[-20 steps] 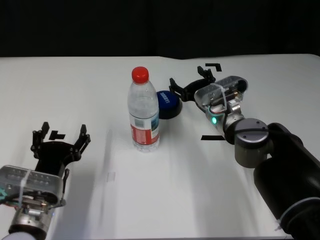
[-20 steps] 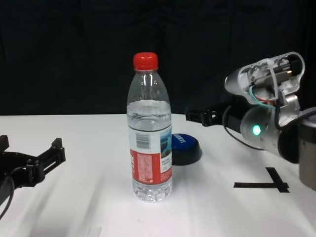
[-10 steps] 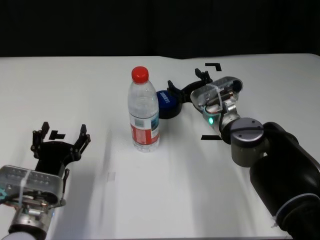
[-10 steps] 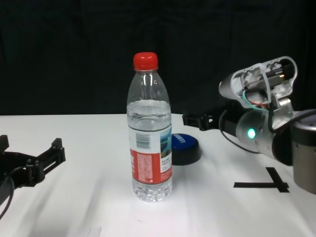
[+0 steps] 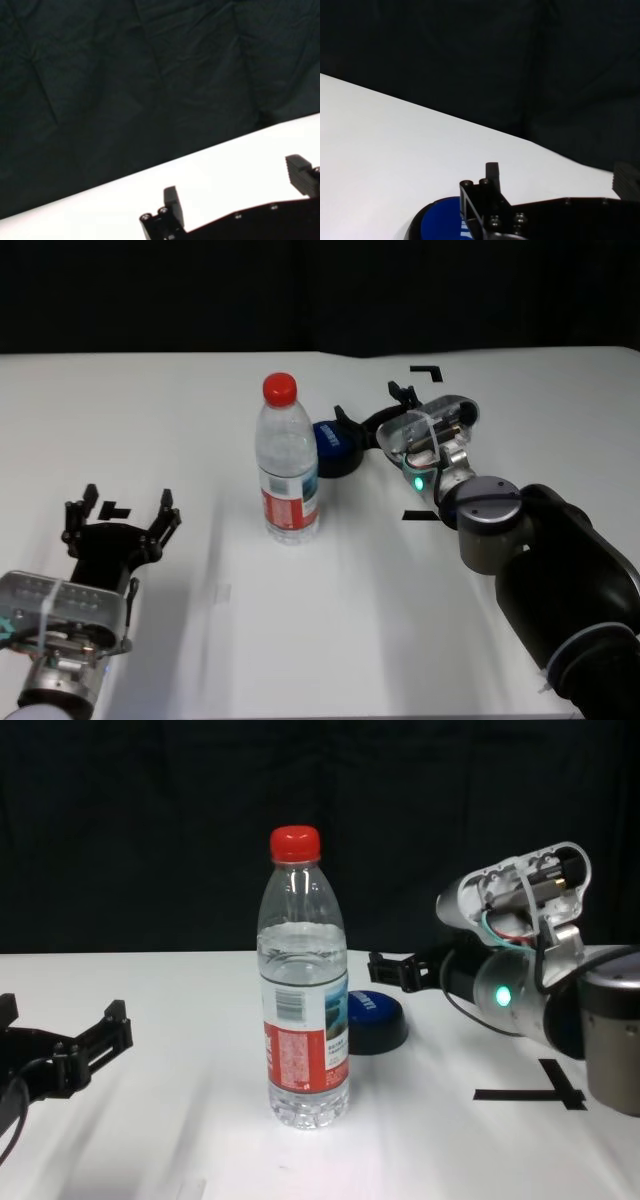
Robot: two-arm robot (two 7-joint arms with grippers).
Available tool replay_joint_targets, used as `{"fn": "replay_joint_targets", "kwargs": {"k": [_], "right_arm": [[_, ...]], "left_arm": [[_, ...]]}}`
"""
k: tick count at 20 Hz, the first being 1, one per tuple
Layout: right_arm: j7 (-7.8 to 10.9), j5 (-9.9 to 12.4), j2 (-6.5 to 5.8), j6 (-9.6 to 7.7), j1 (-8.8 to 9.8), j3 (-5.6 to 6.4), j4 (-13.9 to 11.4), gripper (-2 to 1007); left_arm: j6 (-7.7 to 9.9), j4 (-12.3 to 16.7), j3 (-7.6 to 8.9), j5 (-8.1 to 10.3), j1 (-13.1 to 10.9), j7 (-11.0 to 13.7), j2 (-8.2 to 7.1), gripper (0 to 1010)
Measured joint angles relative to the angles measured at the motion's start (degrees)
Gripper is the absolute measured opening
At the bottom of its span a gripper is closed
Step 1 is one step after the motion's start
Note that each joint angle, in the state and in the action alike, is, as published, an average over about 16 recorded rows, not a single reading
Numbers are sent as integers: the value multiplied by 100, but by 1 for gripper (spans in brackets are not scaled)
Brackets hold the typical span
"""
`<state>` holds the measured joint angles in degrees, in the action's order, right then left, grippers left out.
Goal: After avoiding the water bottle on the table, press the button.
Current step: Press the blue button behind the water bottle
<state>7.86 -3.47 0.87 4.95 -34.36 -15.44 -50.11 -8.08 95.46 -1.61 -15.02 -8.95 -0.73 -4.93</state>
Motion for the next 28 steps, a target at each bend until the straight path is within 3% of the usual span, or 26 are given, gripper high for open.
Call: {"fn": "replay_joint_targets", "kwargs": {"k": [14,28], "right_arm": [[0,-71,66,-2,-134,-15,334,1003],[68,-120,69,-74,-191,-57,510,1003]], "left_arm": [[0,0,0,0,0,0,0,1003],[0,0,0,0,0,0,0,1003]]}}
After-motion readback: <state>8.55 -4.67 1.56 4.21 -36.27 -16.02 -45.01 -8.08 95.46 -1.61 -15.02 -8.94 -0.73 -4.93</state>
